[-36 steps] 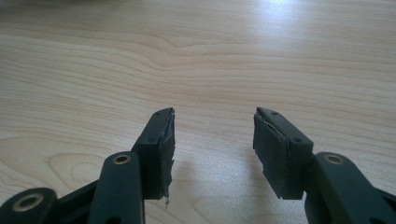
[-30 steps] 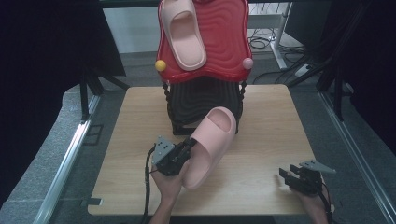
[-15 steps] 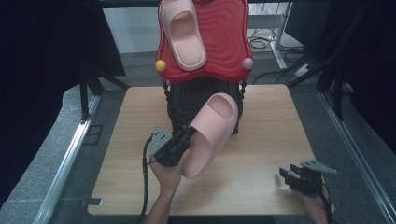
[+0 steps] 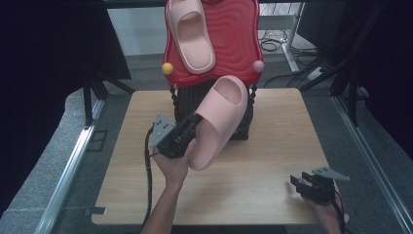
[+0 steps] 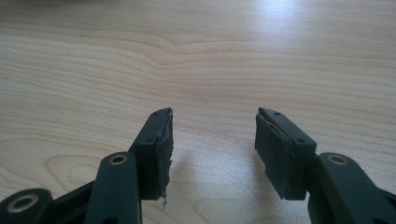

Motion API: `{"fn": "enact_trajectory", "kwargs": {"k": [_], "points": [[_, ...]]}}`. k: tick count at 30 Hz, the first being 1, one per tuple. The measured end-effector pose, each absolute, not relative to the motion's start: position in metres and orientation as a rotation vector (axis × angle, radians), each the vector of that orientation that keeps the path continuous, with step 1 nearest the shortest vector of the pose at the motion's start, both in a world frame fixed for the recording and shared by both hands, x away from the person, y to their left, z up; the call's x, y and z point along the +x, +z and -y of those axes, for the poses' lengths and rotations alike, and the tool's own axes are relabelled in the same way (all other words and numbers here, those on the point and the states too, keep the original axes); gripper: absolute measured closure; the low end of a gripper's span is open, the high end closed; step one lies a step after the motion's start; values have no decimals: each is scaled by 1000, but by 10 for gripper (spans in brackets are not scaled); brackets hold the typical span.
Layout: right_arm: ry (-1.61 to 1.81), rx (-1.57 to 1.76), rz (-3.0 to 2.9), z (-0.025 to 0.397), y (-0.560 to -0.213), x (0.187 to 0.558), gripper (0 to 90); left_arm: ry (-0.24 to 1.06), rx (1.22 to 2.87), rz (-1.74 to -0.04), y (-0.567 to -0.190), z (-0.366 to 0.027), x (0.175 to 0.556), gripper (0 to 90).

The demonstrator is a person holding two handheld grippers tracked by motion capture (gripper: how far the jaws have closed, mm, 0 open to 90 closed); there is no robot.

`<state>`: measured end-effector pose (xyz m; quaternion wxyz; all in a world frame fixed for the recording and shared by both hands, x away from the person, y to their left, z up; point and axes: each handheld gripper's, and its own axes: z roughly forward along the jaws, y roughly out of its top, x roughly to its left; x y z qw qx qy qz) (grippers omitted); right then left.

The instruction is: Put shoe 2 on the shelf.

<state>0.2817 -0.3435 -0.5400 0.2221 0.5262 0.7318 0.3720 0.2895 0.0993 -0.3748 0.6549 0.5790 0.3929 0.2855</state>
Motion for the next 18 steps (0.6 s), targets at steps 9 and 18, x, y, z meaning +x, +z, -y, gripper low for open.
{"fn": "enact_trajectory", "kwargs": {"k": [9, 18], "points": [[1031, 1456, -2022, 343, -540, 282, 470, 677, 1298, -873, -347, -90, 304, 852], [1038, 1461, -2015, 345, -539, 282, 469, 687, 1303, -865, -323, -80, 319, 852]]}}
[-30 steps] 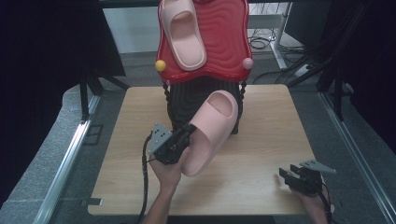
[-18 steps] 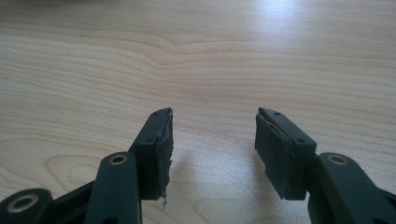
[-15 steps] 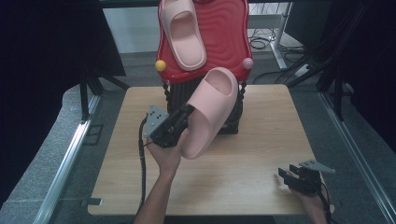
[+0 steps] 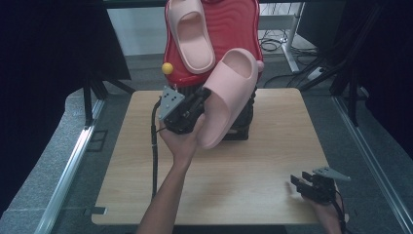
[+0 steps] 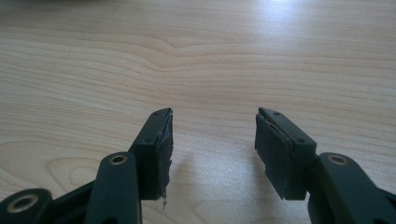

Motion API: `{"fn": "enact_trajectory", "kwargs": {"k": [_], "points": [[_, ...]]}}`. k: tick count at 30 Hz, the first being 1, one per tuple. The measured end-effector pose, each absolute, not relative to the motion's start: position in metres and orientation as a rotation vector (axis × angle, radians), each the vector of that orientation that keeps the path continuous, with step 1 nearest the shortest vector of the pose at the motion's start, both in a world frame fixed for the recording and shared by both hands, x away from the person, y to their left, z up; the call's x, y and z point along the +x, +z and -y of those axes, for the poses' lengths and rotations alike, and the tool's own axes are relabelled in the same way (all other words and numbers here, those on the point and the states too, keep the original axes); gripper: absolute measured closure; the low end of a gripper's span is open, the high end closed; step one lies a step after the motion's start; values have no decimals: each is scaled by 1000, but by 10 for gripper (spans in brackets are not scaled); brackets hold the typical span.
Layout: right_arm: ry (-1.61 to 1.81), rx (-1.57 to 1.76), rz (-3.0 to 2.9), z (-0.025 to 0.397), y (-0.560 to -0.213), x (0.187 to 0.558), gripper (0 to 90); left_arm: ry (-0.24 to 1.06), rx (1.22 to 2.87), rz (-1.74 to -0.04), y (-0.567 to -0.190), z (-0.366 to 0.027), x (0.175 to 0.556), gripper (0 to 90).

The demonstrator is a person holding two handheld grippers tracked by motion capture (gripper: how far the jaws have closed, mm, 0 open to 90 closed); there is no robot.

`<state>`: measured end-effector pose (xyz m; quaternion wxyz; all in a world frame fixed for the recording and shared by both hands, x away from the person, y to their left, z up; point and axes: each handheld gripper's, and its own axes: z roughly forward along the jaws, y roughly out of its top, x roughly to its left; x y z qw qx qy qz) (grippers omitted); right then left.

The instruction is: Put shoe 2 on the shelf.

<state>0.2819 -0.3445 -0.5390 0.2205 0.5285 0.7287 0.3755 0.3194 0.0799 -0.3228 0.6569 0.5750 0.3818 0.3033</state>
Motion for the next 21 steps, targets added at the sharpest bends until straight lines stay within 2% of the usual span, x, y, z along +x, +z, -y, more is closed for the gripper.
{"fn": "enact_trajectory", "kwargs": {"k": [6, 14, 21], "points": [[1033, 1467, -2015, 345, -541, 283, 459, 695, 1301, -867, -305, -74, 334, 852], [1033, 1465, -2017, 345, -541, 283, 457, 771, 1313, -869, -275, -63, 354, 852], [1035, 1466, -2014, 346, -540, 282, 457, 768, 1299, -884, -261, -58, 371, 852]]}}
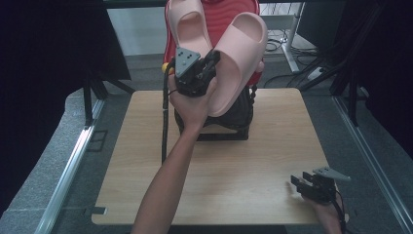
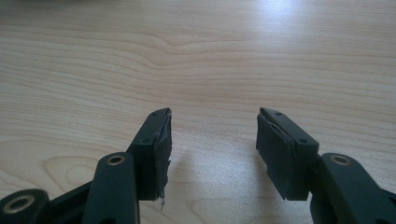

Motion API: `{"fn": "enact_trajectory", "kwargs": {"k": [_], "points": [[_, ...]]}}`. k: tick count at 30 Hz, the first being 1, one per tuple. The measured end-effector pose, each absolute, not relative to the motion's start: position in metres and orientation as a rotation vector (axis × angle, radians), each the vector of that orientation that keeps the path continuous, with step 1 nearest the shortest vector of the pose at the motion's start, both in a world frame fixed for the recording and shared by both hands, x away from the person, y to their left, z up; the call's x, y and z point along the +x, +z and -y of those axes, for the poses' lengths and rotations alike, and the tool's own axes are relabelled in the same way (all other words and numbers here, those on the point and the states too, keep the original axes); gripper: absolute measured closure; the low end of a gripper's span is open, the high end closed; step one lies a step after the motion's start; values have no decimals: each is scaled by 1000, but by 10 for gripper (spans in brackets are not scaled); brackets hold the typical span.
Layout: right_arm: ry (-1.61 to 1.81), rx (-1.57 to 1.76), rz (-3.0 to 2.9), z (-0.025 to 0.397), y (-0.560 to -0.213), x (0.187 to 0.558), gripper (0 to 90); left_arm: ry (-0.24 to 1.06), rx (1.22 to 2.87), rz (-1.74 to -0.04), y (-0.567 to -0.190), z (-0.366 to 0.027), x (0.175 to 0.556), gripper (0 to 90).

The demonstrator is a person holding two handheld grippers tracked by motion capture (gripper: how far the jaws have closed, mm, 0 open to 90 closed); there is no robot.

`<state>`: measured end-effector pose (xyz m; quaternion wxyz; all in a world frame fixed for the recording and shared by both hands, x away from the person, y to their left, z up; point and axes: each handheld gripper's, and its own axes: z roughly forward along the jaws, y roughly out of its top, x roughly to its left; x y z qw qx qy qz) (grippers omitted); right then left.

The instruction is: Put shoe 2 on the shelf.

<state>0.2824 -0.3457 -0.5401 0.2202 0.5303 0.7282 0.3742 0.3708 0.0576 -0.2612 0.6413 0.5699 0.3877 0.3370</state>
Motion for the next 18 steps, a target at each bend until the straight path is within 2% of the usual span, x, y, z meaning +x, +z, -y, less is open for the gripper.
{"fn": "enact_trajectory", "kwargs": {"k": [18], "points": [[1050, 1477, -1998, 351, -539, 282, 456, 803, 1263, -969, -229, -40, 423, 852]]}}
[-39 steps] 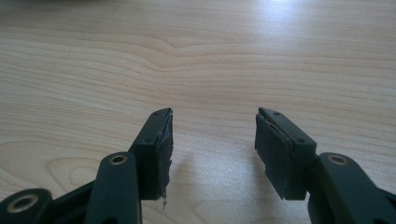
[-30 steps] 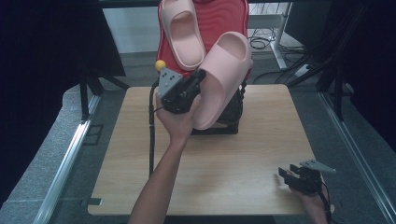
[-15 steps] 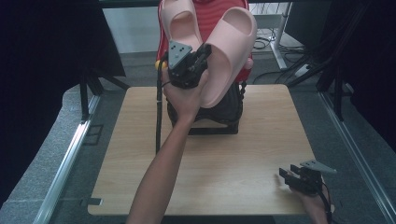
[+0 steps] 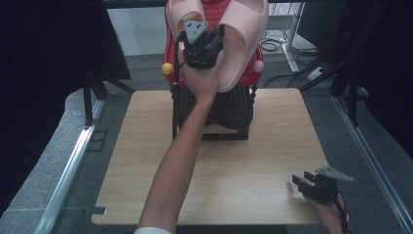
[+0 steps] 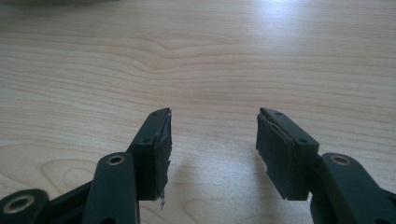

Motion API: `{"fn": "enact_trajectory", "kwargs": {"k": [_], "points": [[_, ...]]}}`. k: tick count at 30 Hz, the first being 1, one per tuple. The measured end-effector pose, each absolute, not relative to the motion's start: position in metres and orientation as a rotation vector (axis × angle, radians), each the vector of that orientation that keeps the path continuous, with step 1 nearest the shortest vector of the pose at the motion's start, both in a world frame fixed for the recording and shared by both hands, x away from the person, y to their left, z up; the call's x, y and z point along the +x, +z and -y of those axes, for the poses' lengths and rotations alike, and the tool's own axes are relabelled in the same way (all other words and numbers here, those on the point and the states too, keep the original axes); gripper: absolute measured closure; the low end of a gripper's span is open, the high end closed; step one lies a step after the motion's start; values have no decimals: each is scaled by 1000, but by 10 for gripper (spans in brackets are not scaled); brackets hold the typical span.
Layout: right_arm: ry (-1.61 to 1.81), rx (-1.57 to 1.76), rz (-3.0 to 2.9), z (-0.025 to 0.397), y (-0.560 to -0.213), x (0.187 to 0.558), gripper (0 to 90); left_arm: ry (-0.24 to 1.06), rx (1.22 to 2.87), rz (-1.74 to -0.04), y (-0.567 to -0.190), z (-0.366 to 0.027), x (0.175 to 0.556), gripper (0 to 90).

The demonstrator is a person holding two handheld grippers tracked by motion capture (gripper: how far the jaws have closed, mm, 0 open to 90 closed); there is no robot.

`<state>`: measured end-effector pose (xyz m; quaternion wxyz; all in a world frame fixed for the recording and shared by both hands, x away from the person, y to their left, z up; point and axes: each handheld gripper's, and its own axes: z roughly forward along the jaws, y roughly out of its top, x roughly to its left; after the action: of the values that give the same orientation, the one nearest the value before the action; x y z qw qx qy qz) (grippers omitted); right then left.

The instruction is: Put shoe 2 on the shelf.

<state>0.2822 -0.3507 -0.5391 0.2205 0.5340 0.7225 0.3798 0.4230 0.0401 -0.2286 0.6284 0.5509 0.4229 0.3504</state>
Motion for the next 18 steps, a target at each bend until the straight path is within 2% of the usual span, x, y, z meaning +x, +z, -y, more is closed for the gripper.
{"fn": "enact_trajectory", "kwargs": {"k": [5, 18], "points": [[1056, 1483, -1986, 352, -539, 282, 456, 783, 1247, -1008, -220, -37, 439, 850], [1069, 1488, -1980, 352, -537, 281, 456, 844, 1231, -1053, -207, -22, 473, 849]]}}
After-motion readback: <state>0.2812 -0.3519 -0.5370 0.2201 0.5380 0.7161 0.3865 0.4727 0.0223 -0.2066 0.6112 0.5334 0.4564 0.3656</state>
